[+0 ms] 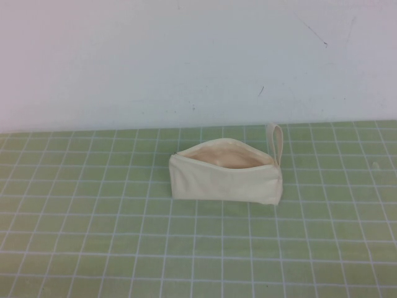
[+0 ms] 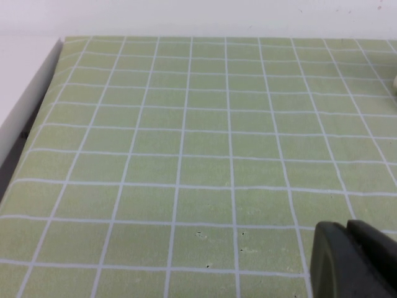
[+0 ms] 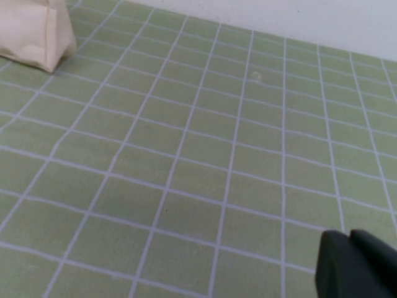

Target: Put eraser into pencil case

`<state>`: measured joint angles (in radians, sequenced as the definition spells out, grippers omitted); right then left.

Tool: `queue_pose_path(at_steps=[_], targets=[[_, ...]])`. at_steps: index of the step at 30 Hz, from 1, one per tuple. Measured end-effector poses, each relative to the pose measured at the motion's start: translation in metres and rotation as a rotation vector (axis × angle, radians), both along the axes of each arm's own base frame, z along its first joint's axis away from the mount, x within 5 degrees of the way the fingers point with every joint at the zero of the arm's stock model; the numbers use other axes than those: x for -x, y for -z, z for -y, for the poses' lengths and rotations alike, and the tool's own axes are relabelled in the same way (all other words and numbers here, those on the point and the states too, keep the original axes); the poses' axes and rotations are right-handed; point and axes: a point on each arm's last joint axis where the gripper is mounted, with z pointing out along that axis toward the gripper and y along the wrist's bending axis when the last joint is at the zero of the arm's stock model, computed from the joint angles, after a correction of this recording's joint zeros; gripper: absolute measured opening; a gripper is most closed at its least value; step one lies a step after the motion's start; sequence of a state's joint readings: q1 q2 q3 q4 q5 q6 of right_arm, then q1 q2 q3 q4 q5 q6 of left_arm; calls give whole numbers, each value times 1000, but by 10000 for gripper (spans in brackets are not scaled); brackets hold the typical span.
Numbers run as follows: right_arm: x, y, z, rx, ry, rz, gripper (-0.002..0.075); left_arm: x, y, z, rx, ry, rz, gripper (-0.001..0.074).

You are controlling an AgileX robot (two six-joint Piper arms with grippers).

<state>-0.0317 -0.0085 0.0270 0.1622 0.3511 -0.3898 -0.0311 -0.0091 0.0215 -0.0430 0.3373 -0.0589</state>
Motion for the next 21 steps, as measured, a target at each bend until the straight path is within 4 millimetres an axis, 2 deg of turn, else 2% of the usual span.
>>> queue_pose_path(at_steps=[9, 21], targets=[[0, 0, 2, -43, 43, -7, 0, 0, 0, 0, 0, 0, 0, -1], [0, 0, 5, -19, 96, -10, -1, 0, 0, 0, 0, 0, 0, -1]])
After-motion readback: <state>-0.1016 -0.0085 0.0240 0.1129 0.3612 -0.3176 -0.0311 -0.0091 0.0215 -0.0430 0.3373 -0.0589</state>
